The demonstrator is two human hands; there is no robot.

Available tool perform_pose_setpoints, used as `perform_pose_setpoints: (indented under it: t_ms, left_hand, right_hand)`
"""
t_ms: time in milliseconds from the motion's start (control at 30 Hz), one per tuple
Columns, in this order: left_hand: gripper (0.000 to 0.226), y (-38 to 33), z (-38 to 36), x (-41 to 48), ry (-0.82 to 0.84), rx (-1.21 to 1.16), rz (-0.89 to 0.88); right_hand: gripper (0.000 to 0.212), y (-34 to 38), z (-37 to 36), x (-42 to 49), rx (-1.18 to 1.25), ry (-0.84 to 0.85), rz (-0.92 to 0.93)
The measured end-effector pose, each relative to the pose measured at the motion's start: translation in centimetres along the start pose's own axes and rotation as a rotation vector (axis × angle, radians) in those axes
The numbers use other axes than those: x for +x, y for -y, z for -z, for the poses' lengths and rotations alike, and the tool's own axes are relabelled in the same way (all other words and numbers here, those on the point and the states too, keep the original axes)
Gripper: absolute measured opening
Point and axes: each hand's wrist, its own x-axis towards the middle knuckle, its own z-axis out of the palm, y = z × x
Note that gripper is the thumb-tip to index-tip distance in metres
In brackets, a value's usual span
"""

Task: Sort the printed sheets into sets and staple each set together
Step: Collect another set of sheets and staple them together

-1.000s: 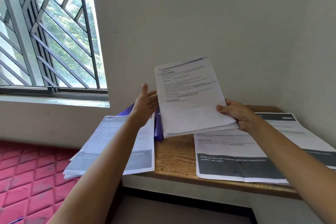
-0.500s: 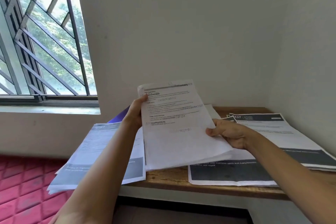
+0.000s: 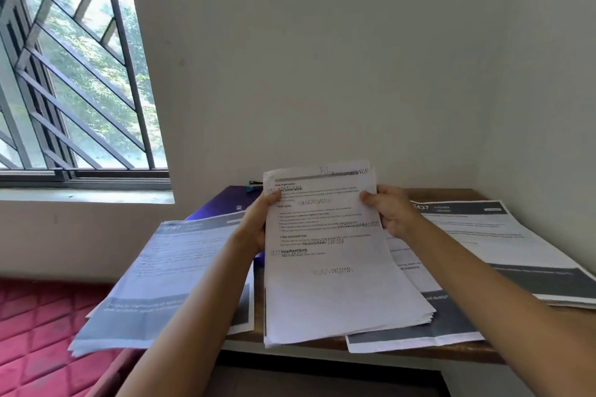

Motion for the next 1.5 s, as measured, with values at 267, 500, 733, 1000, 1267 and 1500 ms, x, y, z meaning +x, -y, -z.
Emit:
perform_pose_setpoints:
  t_ms: [267, 500, 733, 1000, 1267, 1500]
  left_hand:
    - [0.031, 0.5, 1.5, 0.8, 0.068, -0.051, -0.075]
    - [0.026, 0.7, 2.4, 1.0, 0.037, 0.042, -0.152]
    - [0.021, 0.9, 2.0, 0.8, -0.067, 0.102, -0.182]
    - [0.019, 0.9, 1.8, 0.6, -0.148, 0.126, -0.230]
    - [0.019, 0.9, 1.6, 0.3, -0.137, 0.153, -0.223]
    - [0.019, 0.9, 1.5, 0.1, -0.126, 0.163, -0.228]
  right_hand:
    - [0.020, -3.3, 0.5, 0.7, 0.070, 0.011, -0.017]
    - [0.021, -4.1, 0.4, 1.1, 0.031, 0.051, 0.007]
    - [0.012, -4.9, -0.1, 1.5, 0.075, -0.046, 0.130]
    - [0.028, -4.6, 0.2, 1.3, 0.012, -0.093, 0.149]
    - [0.029, -4.7, 0.4, 0.9, -0.124, -0.176, 0.325]
    - [0.021, -3.9, 1.1, 0.8, -0.303, -0.008, 0.336]
